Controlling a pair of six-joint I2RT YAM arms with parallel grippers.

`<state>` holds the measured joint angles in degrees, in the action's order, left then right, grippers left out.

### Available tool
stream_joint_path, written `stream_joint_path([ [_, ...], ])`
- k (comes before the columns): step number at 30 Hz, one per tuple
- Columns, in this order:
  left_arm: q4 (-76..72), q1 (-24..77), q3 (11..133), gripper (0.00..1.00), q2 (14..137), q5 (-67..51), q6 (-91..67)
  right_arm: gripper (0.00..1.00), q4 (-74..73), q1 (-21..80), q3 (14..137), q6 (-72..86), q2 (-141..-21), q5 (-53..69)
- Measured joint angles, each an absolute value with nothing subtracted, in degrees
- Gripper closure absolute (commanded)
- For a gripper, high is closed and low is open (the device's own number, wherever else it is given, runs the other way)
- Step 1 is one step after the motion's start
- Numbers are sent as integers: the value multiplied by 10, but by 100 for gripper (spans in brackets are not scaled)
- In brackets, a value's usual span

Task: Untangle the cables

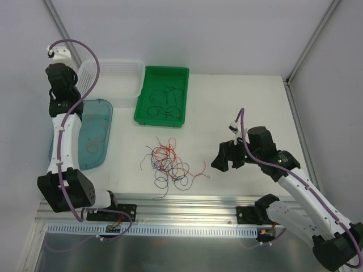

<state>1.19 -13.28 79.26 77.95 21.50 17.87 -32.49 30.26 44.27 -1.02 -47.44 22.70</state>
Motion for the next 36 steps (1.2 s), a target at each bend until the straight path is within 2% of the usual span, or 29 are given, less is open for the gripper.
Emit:
stream_joint_path([
  [5,-3,-144,704,92,768,227,151,7,-324,303,443,-10,-475,227],
  [11,50,-198,616,71,759,198,47,8,-324,308,443,-10,-484,228],
  [12,69,-209,612,59,761,188,27,8,-324,310,442,-10,-486,228],
  [15,115,-232,611,41,768,148,-22,8,-324,312,442,-10,-488,227],
  [16,129,-235,613,26,769,136,-34,8,-324,313,442,-10,-489,227],
  [20,189,-236,634,4,766,58,-71,8,-324,324,442,-10,-511,220],
  [23,211,-233,630,1,729,-15,-99,8,-323,343,442,-7,-547,207],
  [27,227,-196,591,1,615,-120,-132,10,-315,375,445,14,-615,174],
  [32,222,-27,507,1,503,-218,-152,15,-297,411,454,34,-700,137],
  [36,222,100,436,1,488,-229,-175,17,-284,454,485,31,-759,115],
])
